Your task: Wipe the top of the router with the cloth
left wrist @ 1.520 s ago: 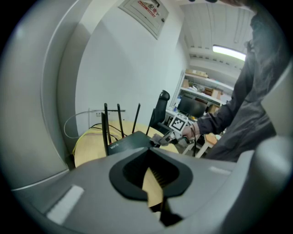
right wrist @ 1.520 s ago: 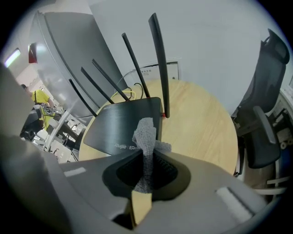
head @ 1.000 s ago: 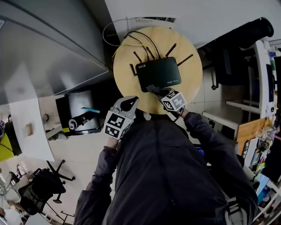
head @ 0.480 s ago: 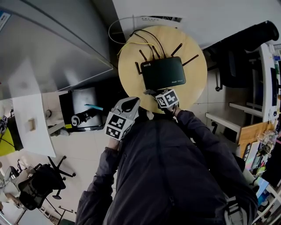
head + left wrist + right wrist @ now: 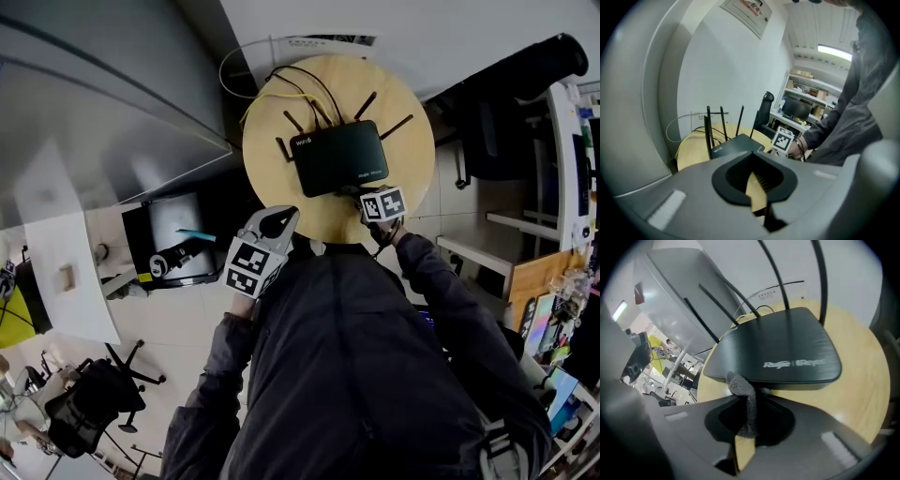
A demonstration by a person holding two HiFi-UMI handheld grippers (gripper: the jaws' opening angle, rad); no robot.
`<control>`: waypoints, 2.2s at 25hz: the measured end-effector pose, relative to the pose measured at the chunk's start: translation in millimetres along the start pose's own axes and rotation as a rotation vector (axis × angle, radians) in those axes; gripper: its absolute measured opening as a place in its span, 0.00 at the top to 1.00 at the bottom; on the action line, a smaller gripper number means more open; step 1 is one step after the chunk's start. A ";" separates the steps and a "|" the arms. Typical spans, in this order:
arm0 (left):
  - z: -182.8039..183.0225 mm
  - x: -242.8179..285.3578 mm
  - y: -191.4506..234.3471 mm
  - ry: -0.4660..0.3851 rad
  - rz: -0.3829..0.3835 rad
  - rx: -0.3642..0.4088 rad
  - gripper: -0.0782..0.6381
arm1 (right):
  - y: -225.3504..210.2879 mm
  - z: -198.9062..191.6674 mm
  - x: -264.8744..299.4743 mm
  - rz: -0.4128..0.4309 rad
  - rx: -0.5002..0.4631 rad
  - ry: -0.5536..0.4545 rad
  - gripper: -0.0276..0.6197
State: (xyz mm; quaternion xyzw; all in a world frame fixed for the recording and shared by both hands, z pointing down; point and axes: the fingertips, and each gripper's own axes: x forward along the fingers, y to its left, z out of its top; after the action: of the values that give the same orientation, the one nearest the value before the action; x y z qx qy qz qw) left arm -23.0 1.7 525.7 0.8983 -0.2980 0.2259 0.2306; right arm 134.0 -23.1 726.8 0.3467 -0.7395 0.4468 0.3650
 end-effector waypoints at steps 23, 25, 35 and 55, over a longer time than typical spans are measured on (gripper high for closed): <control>7.0 17.1 -6.7 0.022 -0.028 0.022 0.89 | -61.6 -4.7 -47.7 -0.064 0.070 -0.073 0.91; 7.2 19.4 -7.5 0.022 -0.034 0.022 0.89 | -40.9 -2.0 -58.3 -0.023 0.021 -0.098 0.91; 14.5 33.8 -23.4 0.010 -0.101 0.063 0.89 | 42.8 22.7 -141.1 0.025 -0.205 -0.284 0.91; -4.1 17.8 -35.2 0.006 -0.172 0.076 0.89 | 106.2 37.9 -176.0 -0.017 -0.339 -0.358 0.91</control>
State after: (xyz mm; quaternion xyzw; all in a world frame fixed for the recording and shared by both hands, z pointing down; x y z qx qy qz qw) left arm 11.2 21.5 528.8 0.9281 -0.2104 0.2190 0.2156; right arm 123.0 13.3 521.4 0.3602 -0.8539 0.2448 0.2849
